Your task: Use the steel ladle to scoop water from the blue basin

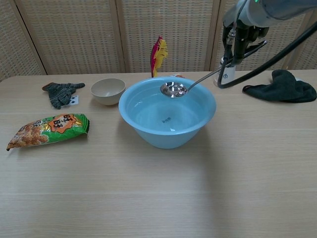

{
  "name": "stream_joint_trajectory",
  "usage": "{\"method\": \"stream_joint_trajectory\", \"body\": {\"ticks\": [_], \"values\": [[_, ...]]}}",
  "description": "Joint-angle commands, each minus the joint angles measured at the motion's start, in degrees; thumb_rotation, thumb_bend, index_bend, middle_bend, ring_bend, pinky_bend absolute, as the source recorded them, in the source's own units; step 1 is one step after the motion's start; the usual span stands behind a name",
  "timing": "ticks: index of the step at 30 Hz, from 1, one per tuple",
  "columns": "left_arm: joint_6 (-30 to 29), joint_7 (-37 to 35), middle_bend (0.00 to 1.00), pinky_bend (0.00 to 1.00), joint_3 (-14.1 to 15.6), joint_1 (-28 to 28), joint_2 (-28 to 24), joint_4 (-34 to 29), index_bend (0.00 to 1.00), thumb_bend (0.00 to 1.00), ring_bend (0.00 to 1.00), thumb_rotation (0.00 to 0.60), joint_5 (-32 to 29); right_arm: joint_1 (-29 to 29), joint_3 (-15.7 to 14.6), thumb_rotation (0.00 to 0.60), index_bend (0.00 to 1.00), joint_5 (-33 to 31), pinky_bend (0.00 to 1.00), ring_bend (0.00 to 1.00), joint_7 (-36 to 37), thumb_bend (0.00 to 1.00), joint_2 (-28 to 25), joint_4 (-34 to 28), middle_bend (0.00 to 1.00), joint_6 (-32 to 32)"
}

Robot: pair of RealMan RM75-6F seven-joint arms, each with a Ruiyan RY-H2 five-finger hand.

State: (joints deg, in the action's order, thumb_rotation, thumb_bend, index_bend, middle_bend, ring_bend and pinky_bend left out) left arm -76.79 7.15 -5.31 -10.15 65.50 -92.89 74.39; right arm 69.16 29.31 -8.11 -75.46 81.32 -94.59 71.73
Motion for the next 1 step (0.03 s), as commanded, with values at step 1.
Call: {"method": "stream_joint_trajectory", "body": {"ticks": [1], "values": [[-0.07, -0.03, 0.00, 0.00, -0.01, 0.03, -0.04, -0.05, 0.00, 0.00, 0.00, 0.600, 0.01, 0.15, -0.04, 0.600, 0.83, -0.33, 1.00, 1.00, 0.35, 0.91, -0.35, -0.38, 1.00, 0.01]]}}
